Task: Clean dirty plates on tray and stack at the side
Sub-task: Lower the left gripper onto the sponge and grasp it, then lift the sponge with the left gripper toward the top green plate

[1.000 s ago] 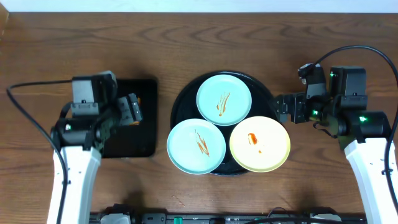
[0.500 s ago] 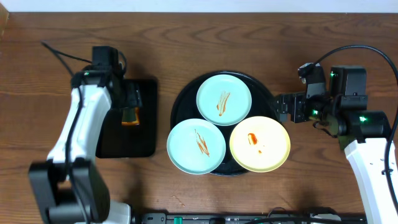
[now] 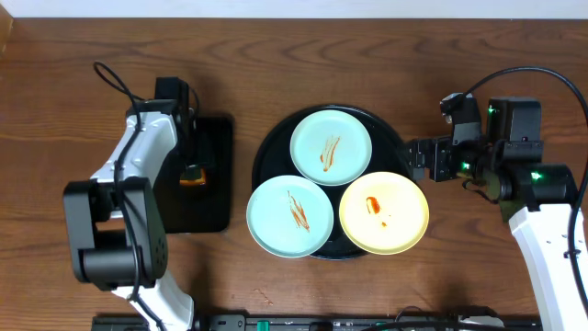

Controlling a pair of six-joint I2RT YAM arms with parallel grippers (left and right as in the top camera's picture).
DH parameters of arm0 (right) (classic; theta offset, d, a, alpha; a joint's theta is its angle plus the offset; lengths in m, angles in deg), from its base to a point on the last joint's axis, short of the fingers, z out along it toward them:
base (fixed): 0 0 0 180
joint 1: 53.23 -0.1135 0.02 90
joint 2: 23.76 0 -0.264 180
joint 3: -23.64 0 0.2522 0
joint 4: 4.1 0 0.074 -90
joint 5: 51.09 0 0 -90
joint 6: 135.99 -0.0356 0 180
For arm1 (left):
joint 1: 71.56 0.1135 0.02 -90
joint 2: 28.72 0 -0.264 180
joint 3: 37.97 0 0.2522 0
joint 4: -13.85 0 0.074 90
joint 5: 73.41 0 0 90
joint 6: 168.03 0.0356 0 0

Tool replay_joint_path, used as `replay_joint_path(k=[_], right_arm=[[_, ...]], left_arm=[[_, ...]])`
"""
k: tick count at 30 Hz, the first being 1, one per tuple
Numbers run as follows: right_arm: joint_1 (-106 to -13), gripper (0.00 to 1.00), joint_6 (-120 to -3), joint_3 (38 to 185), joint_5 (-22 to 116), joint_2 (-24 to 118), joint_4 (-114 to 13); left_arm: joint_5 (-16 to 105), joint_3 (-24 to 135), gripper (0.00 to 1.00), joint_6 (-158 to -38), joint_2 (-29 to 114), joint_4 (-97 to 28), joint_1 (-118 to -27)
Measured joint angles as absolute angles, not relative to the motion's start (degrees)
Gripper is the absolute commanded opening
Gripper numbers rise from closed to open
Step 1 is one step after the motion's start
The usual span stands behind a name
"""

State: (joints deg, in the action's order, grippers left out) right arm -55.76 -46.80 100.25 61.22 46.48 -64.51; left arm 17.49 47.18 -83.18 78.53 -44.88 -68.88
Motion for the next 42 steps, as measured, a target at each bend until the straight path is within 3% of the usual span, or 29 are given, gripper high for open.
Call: replay_joint_path(k=[14,22,25,32,42], right_arm=[[-55.76,0.95,-46.78,100.25,61.24,46.48,-64.53],[-55.76,0.94,-46.78,100.25,61.24,46.48,-64.53],[-55.76,0.91,-46.78,100.25,61.24,46.48,-64.53],[-55.76,0.8,-46.67,100.25,61.26,46.48,-62.3],[-58.82,0.8,-46.59,101.37,61.13,49.28,-55.88]], left_arm=[[17.45,46.81,0.51,-82.7,79.2,-42.94,-68.33],[17.43,45.17,0.24,-82.79,79.2,-41.67,-68.33],[17.45,45.13,0.08,-83.09,79.2,-41.43,-68.33],[17.56,45.13,0.08,-83.62,79.18,-41.91,-68.33],[21.41,45.13,0.08,-84.05,72.65,-45.56,-68.33]])
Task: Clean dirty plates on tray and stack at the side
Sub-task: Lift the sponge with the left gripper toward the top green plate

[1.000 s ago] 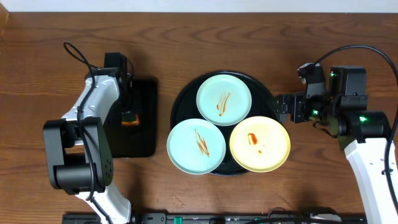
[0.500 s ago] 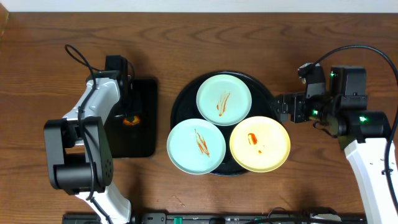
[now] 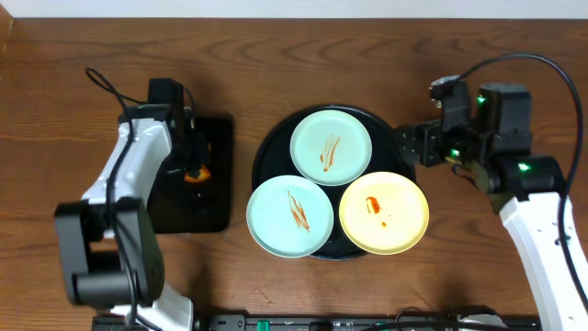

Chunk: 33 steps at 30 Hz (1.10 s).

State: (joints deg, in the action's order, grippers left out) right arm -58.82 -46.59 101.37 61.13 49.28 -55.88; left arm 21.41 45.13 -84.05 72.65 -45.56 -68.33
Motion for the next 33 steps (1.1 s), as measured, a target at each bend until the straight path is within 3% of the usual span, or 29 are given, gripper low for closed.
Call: replay_joint_path(k=[5,10,23,33], right_arm=[[-61.79,0.77,-46.04,108.91,60.02,56.51,-60.16],[-65.74,0.61,-45.6,115.4,56.13,65.04,-60.4],[-69.04,0.52,-51.83,115.71,49.5,86.26,-57.26],[-69.04,0.22,-57.47,115.97,49.2,93.54,-55.27]], left_arm=[[22.02,45.13,0.08,-84.71,68.41,-47.46,-68.33],[22.24,45.13,0.08,-85.34,68.25,-48.64,-68.33],[22.26,45.13,0.08,-85.52,68.25,-48.73,-68.33],[22.26,45.13,0.08,-85.52,68.25,-48.75,-68.33]])
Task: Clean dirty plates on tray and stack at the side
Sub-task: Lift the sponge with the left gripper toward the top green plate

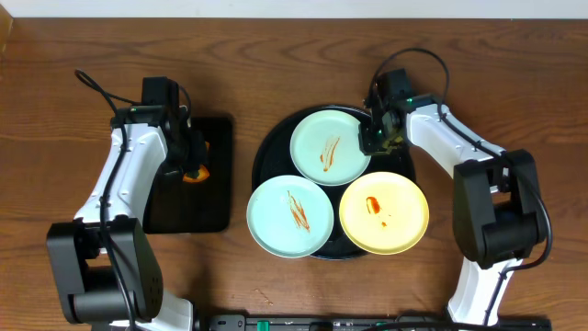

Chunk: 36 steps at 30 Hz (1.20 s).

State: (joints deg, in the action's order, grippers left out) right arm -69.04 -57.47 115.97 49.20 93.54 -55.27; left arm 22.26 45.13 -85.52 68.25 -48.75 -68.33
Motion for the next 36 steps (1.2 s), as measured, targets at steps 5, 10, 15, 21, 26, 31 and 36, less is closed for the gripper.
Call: replay_joint_path(k=[5,10,15,21,26,31,36], right_arm=[[-69.07,0.08,-59.55,116.01,49.11,93.78,-54.33],[-69.07,0.04,-60.9,116.06,49.37,93.95,-54.24],[-69.04,0.01,-61.16,116.23,49.46,93.95,-54.28],[-69.04,0.01,-61.49,116.32,49.68,93.95,-54.33],[-69.04,0.01,-61.49,116.32,49.68,93.95,-54.33],[-69.04,0.01,-61.51,116.32,49.68,93.95,-54.33],[-69.04,0.01,-61.51,116.32,49.68,93.95,-54.33]], left_arm=[[22.26,45.13,0.08,-85.52,68.25,-48.73,-68.33],[22.26,45.13,0.08,-85.52,68.25,-48.71,-68.33],[22.28,45.13,0.08,-85.52,68.25,-48.71,-68.33],[22.85,45.13,0.08,-85.52,68.25,-48.53,-68.33],[22.92,45.13,0.08,-85.52,68.25,-48.03,-68.33],[23.07,45.13,0.08,-85.52,68.25,-46.37,-68.33],[26.32,45.13,0.08,-85.52,68.25,-42.31,-68.33]])
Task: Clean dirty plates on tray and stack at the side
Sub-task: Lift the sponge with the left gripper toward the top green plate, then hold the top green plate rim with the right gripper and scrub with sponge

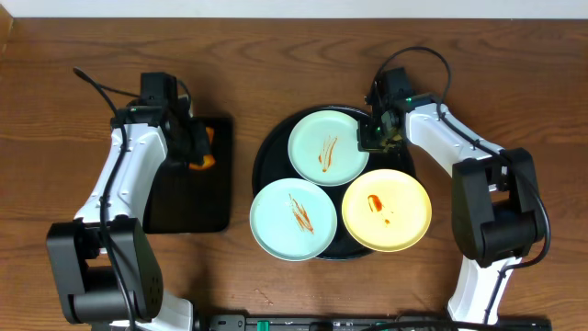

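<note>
A round black tray (pixel 265 152) in the middle of the table holds three smeared plates. These are a mint green plate (pixel 317 147) at the back, a light blue plate (pixel 294 218) at the front left and a yellow plate (pixel 386 210) at the front right. My right gripper (pixel 370 140) sits at the green plate's right rim and looks shut on it. My left gripper (pixel 200 153) is shut on an orange sponge (pixel 209 152), over the right edge of a black mat (pixel 184 202).
The black mat lies left of the tray under my left arm. Both arm bases stand at the table's front corners, and a black rail runs along the front edge. Brown wood shows behind the tray.
My left gripper has moved up and to the right with the orange sponge, from the mat's middle to its right edge. The right gripper stays at the green plate's rim. The plates shifted slightly.
At first my left gripper was over the sponge on the mat and my right gripper hung right of the tray. The right gripper then moved nearer the tray, and later reached the green plate's rim. Now the sponge is held nearer the tray.
</note>
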Controlling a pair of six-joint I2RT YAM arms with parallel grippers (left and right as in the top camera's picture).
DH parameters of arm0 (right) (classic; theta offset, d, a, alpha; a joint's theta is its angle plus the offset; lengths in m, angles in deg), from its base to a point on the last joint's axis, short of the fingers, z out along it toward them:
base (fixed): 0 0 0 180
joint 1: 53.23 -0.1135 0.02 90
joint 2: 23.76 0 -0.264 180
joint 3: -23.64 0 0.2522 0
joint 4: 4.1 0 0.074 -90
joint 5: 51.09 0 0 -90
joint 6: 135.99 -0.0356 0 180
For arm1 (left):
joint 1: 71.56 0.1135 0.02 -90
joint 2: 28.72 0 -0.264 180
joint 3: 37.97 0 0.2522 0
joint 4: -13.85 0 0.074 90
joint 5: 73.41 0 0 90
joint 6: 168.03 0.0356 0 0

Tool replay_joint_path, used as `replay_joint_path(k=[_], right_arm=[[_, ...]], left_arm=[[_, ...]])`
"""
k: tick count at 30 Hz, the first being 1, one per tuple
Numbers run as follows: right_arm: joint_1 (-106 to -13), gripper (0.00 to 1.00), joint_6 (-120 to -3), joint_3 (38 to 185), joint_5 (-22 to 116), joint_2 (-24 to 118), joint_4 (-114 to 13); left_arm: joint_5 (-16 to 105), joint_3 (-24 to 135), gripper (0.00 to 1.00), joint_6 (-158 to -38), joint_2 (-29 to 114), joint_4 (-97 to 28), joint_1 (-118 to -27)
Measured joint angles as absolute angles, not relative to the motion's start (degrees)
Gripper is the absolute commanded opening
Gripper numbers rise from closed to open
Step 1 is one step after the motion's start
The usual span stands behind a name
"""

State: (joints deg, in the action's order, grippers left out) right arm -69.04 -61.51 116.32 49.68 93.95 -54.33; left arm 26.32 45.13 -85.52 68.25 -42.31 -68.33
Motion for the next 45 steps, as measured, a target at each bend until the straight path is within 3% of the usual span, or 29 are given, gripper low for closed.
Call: replay_joint_path(k=[7,15,27,35,45], right_arm=[[-69.04,0.01,-61.49,116.34,49.68,93.95,-54.37],[-69.04,0.01,-61.49,116.34,49.68,93.95,-54.37],[-69.04,0.01,-61.49,116.36,49.68,93.95,-54.44],[-69.04,0.01,-61.51,116.43,49.66,93.95,-54.68],[-69.04,0.01,-61.51,116.43,49.61,93.95,-54.89]], left_arm=[[28.64,46.83,0.07,-85.54,68.34,-42.15,-70.15],[29.56,54.02,0.08,-86.07,68.3,-40.43,-79.92],[37.17,54.07,0.07,-102.7,77.91,-26.44,-94.76],[43.88,54.07,0.08,-115.51,85.43,-17.24,-98.1],[47.64,54.51,0.08,-119.86,92.93,-14.42,-99.37]])
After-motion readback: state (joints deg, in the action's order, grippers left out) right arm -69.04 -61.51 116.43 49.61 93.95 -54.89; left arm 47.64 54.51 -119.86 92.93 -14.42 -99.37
